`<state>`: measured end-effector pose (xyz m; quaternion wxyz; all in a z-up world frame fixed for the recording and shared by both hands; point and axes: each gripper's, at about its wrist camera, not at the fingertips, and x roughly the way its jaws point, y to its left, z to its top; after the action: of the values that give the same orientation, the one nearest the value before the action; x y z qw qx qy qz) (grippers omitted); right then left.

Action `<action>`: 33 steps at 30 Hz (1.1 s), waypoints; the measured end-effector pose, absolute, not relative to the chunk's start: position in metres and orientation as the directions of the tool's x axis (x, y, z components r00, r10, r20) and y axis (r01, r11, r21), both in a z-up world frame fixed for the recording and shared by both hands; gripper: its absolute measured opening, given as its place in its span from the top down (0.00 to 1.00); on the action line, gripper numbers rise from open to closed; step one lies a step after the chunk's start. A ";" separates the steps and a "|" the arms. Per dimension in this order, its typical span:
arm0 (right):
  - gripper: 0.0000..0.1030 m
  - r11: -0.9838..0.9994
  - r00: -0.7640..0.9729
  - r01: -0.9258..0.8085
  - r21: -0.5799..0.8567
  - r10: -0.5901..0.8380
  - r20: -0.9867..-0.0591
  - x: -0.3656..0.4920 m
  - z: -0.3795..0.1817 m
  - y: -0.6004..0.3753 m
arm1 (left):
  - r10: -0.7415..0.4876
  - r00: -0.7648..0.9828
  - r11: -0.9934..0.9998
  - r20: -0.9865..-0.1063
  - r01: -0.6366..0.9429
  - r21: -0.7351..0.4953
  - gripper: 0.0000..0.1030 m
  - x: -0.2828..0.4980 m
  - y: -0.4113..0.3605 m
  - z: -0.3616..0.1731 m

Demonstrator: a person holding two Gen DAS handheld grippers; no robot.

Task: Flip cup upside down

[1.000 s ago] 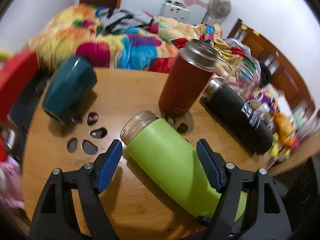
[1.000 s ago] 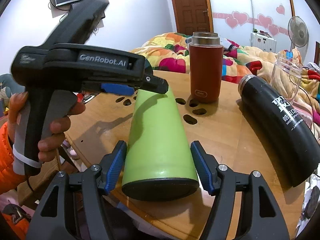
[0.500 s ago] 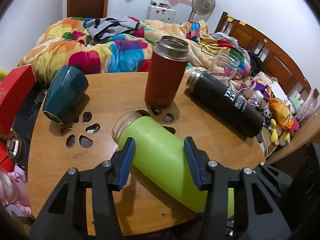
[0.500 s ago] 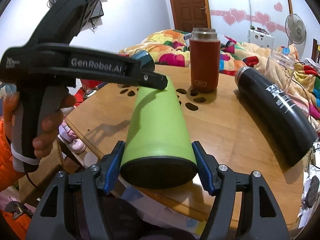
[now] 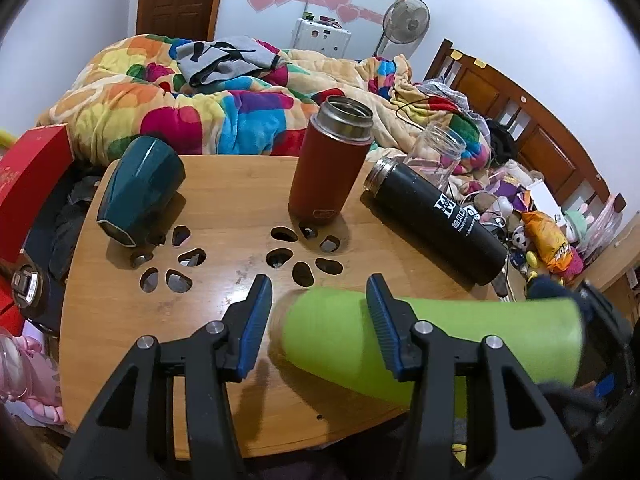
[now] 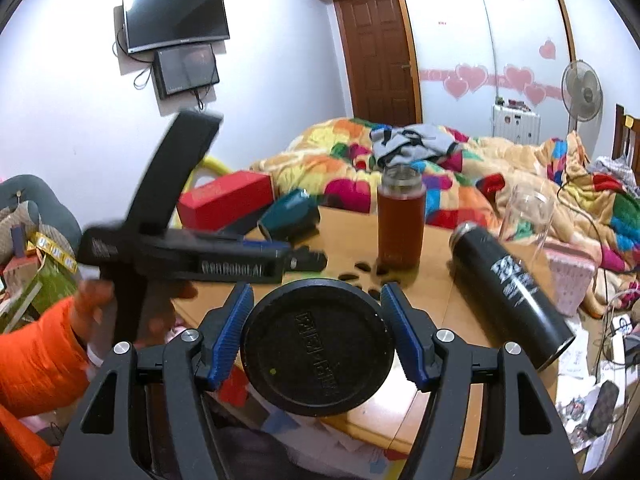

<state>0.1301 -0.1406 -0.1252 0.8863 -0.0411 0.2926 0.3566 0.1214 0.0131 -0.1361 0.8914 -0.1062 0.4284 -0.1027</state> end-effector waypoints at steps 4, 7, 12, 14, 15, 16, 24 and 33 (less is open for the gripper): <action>0.39 0.742 0.576 -0.656 0.137 0.610 -0.544 0.141 -0.115 -0.135 | -0.263 0.624 0.958 -0.736 0.079 -0.275 0.53 0.119 0.022 -0.135; 0.39 0.739 0.574 -0.660 0.134 0.611 -0.545 0.150 -0.111 -0.128 | -0.263 0.634 0.956 -0.727 0.071 -0.285 0.53 0.117 0.032 -0.133; 0.39 0.735 0.564 -0.668 0.117 0.602 -0.565 0.168 -0.100 -0.110 | -0.249 0.646 0.958 -0.722 0.055 -0.281 0.53 0.113 0.048 -0.129; 0.39 0.734 0.557 -0.670 0.109 0.595 -0.579 0.176 -0.096 -0.100 | -0.245 0.651 0.959 -0.719 0.051 -0.280 0.52 0.112 0.054 -0.128; 0.39 0.733 0.554 -0.672 0.106 0.592 -0.586 0.180 -0.094 -0.096 | -0.243 0.654 0.958 -0.717 0.048 -0.282 0.52 0.112 0.057 -0.127; 0.39 0.731 0.548 -0.675 0.100 0.587 -0.596 0.185 -0.092 -0.091 | -0.244 0.657 0.957 -0.714 0.046 -0.285 0.52 0.112 0.060 -0.126; 0.39 0.706 0.503 -0.707 0.038 0.541 -0.674 0.213 -0.083 -0.046 | -0.235 0.674 0.956 -0.700 0.031 -0.291 0.53 0.111 0.074 -0.124; 0.39 0.688 0.479 -0.726 -0.009 0.496 -0.725 0.225 -0.084 -0.011 | -0.234 0.677 0.955 -0.698 0.026 -0.295 0.53 0.107 0.082 -0.125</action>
<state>0.2251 -0.0107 -0.0835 0.8449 -0.1596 0.3606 0.3614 0.1069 0.0822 -0.1247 0.9061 -0.1315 0.3956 -0.0718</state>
